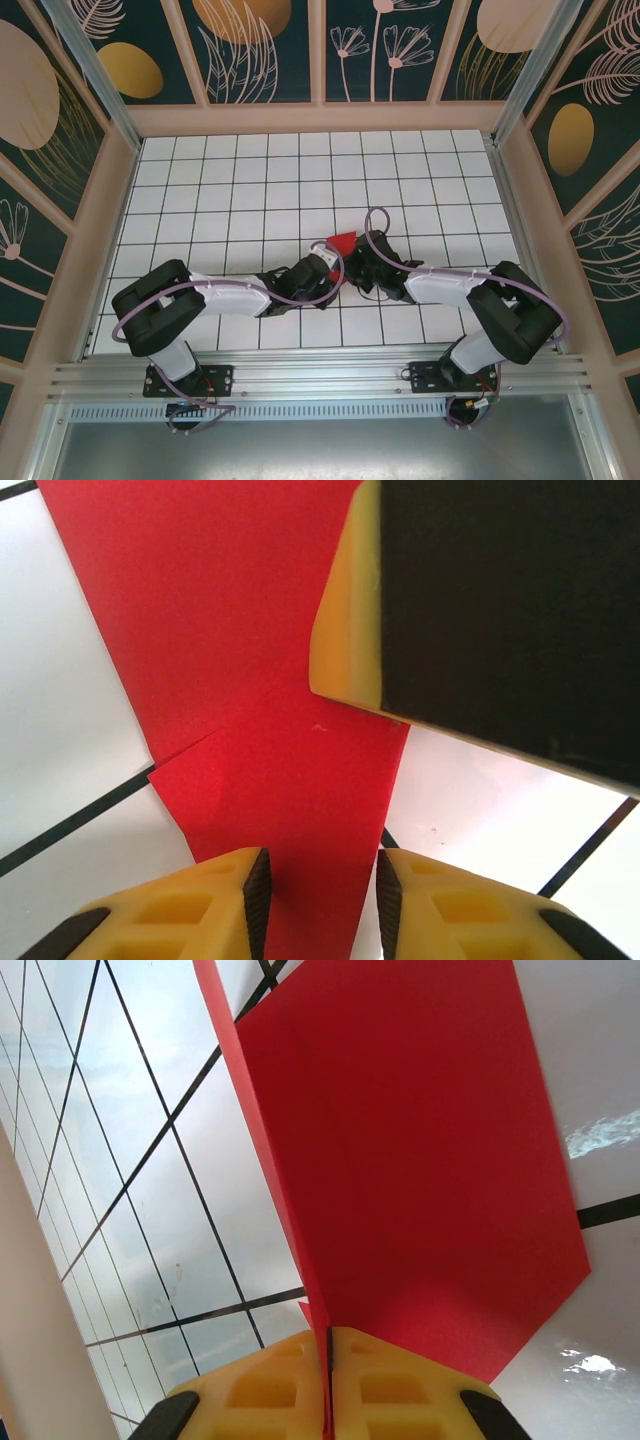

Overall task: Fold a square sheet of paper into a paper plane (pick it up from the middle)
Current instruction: Fourth fold the wing at the center of the table.

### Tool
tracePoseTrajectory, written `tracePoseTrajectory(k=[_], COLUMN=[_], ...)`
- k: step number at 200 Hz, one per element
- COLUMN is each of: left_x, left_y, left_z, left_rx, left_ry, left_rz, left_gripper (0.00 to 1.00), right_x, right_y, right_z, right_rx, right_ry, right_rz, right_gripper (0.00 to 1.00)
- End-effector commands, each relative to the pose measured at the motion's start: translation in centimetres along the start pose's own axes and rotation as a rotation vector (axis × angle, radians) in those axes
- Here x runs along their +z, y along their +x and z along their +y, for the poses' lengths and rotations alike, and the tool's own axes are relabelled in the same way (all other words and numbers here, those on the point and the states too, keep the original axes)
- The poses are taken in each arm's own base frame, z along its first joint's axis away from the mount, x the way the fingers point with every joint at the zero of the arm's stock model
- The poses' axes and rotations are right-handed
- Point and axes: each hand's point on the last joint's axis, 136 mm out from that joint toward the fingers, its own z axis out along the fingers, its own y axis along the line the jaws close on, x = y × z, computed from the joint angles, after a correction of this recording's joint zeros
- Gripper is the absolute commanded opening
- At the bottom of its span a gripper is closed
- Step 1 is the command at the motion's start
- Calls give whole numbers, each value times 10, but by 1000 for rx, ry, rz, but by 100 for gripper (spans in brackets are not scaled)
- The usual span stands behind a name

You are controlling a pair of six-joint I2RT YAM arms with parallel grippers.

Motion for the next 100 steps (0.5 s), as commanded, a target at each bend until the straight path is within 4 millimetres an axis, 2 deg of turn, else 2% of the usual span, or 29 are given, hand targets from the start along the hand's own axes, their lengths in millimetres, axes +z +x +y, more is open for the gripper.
tracePoseTrajectory(k=[1,34,100], left_x=[0,0,-1], left_y=[0,2,-1], left_z=[2,4,7], left_rx=[21,32,44], left_ry=[-23,-37,-58], left_rz=[5,10,5], left_gripper=[38,39,17], right_x=[-5,-6,-6], right_y=[-3,-3,-3], right_z=[16,19,17], right_rx=[2,-1,-10], right_ry=[-45,-53,-45], right_rz=[-15,-13,-14], right_gripper=[10,10,11])
